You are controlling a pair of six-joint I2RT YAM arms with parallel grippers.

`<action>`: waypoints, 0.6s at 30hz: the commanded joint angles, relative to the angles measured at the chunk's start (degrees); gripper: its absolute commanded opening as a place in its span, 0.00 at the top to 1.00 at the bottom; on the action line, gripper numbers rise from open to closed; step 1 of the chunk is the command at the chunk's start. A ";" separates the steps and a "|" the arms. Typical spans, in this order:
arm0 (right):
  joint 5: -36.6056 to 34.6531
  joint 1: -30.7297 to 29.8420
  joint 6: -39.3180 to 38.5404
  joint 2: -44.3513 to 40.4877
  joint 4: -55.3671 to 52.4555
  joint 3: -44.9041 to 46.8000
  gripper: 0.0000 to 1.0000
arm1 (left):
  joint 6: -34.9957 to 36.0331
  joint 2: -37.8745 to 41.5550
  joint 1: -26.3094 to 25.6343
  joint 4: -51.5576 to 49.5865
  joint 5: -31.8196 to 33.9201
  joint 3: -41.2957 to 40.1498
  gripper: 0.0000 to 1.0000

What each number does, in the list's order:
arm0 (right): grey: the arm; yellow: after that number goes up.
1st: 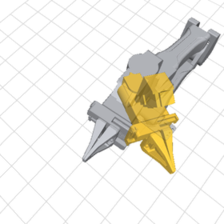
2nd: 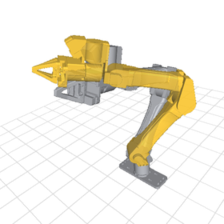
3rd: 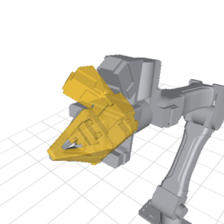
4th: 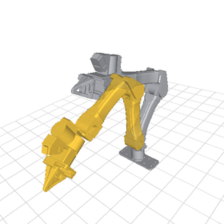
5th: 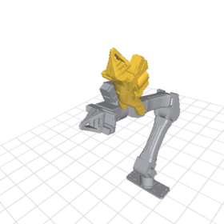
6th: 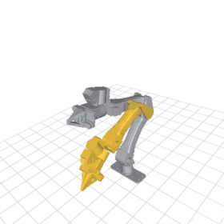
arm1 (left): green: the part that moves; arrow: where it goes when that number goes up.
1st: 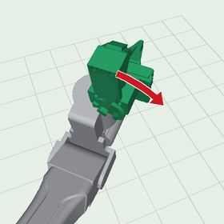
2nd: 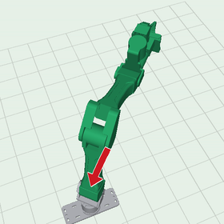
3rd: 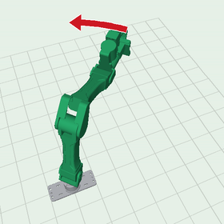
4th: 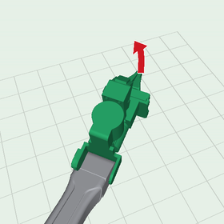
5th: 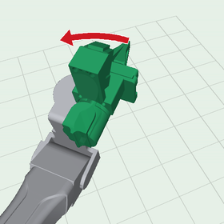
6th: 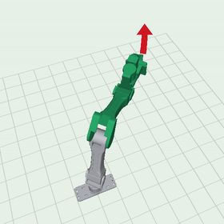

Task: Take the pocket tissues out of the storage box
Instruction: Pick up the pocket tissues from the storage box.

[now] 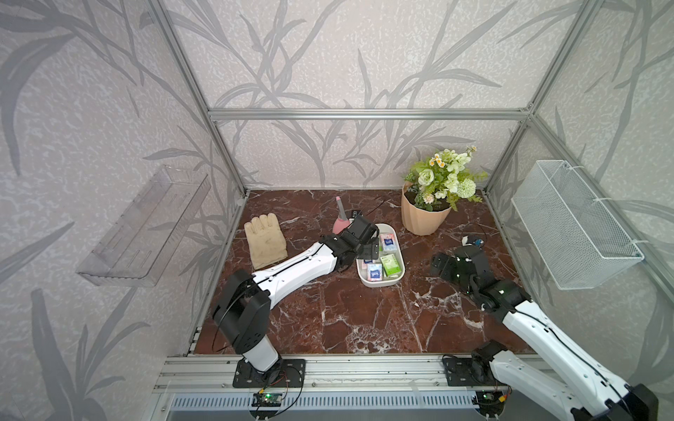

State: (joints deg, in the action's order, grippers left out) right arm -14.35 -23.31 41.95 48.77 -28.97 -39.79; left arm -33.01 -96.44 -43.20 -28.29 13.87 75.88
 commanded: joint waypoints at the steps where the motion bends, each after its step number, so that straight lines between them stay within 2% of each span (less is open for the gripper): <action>1: 2.81 2.68 -3.89 -2.33 -2.15 0.25 0.01 | -1.09 -4.33 -0.39 -6.90 3.35 5.82 0.02; 3: 3.91 3.99 -3.73 -2.88 -2.42 0.65 0.01 | -1.00 -7.67 -0.49 -9.49 3.66 9.66 0.03; 9: 4.63 4.66 -3.19 -3.03 -2.77 1.10 0.01 | -0.77 -15.88 -0.53 -14.41 2.99 19.22 0.19; 18: 4.15 4.96 -3.02 -3.26 -2.26 1.56 0.01 | -1.79 -24.33 -0.39 -18.58 3.78 27.53 0.23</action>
State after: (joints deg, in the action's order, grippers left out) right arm -10.00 -18.68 39.33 46.04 -30.81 -38.96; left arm -34.09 -118.89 -43.46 -43.53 16.43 100.75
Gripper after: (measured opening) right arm 0.990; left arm 0.774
